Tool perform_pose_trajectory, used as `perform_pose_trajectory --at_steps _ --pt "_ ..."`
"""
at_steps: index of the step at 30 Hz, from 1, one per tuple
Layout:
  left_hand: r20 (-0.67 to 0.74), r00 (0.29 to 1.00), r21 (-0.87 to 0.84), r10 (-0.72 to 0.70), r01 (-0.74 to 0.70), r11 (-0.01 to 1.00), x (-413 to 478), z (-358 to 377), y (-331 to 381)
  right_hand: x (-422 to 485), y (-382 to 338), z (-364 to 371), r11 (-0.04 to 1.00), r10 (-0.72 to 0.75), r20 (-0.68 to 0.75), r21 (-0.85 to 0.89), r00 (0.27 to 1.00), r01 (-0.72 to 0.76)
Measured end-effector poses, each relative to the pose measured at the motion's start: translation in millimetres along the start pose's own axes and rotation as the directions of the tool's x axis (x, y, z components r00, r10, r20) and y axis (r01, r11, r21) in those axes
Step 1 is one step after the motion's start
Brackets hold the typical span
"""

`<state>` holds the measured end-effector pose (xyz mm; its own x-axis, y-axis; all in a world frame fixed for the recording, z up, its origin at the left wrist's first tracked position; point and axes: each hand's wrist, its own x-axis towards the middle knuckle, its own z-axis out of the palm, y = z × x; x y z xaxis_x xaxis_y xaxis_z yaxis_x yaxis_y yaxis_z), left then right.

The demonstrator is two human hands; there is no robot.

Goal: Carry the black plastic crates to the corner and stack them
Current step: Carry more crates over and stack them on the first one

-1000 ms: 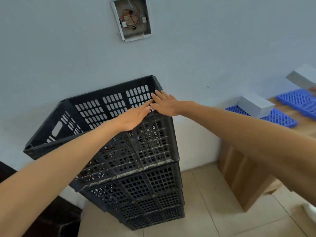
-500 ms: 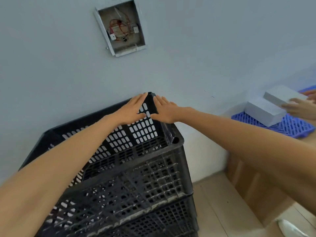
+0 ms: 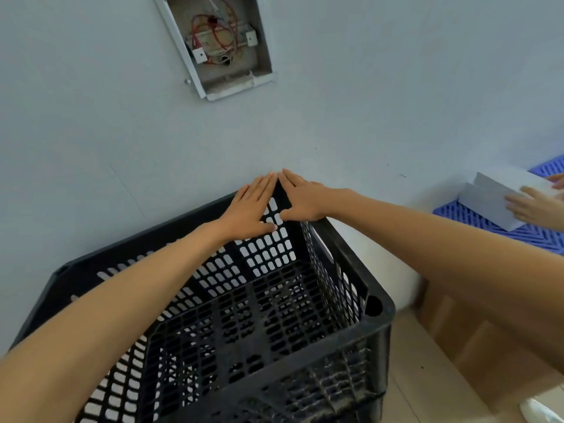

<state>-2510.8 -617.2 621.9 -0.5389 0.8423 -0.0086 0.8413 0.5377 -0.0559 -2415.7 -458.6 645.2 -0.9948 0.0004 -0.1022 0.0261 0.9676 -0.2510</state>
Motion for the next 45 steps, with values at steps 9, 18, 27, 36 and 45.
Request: perform_pose_trajectory --at_steps 9,18,27,36,45 --pt "0.066 0.995 -0.106 -0.068 0.075 0.992 -20.5 -26.4 -5.4 9.5 -4.1 -19.5 0.984 0.047 0.133 -0.177 0.990 -0.023" --pt "0.030 0.927 -0.057 -0.374 0.375 0.925 -169.5 -38.1 -105.0 49.9 -85.2 -22.8 0.806 -0.492 0.105 -0.321 0.864 0.498" --pt "0.101 0.727 -0.059 -0.679 0.686 0.725 -311.5 -23.6 -139.2 85.0 -257.1 38.4 0.716 -0.680 0.096 -0.127 0.726 0.687" --pt "0.183 0.722 -0.170 -0.667 0.692 0.702 -326.9 -1.2 -144.9 102.0 -279.6 102.9 0.625 -0.722 0.057 -0.372 0.689 0.686" --pt "0.311 0.705 -0.037 -0.637 0.679 0.734 -324.3 -14.8 -148.4 86.8 -297.8 90.9 0.732 -0.631 0.038 -0.302 0.775 0.610"
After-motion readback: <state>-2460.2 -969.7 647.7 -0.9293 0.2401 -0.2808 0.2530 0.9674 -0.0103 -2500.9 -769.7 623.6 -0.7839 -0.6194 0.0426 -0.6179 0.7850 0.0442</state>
